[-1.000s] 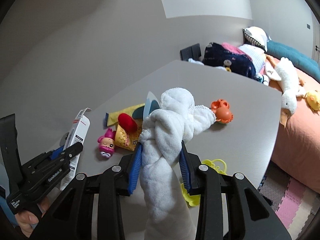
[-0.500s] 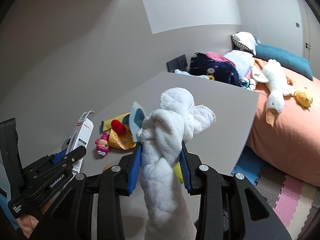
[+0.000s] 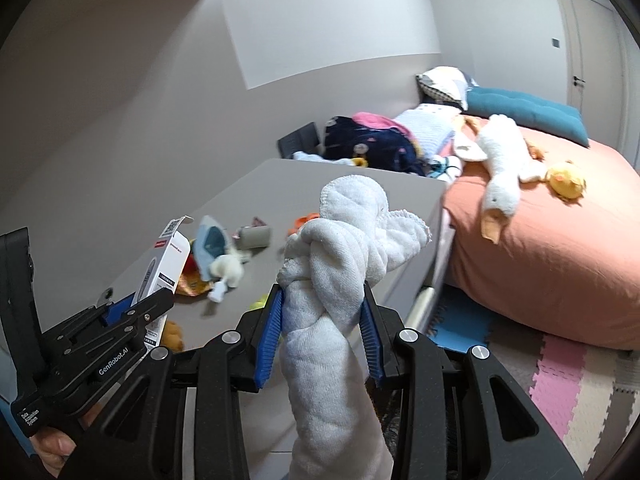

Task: Collect trash
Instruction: 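Carry the towel and the box with both grippers over the black bin, then open both grippers to drop the towel and box into the bin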

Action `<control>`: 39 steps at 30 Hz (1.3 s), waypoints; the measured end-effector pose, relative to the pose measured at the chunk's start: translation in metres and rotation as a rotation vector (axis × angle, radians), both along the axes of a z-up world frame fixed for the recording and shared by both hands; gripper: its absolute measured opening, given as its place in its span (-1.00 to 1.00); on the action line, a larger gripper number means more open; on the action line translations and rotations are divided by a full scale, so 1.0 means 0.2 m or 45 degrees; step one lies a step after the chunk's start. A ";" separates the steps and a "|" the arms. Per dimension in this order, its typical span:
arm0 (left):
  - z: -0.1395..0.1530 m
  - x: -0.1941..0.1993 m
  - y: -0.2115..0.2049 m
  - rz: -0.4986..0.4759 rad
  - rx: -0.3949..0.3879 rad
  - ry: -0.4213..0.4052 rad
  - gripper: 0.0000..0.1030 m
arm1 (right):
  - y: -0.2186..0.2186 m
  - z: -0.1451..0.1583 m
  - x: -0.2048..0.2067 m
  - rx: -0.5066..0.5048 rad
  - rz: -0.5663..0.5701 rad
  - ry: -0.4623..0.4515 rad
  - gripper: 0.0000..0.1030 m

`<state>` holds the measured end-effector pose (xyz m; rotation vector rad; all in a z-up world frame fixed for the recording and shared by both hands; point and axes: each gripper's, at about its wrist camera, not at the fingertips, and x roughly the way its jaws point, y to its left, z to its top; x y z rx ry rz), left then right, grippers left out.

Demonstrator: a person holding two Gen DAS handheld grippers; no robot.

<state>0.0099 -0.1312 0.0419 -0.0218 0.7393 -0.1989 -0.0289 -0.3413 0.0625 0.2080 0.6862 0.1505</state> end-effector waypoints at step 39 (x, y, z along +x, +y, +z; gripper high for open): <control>-0.16 -0.01 -0.91 -0.434 0.096 0.091 0.87 | -0.87 -0.13 -0.21 0.044 -0.504 0.042 0.44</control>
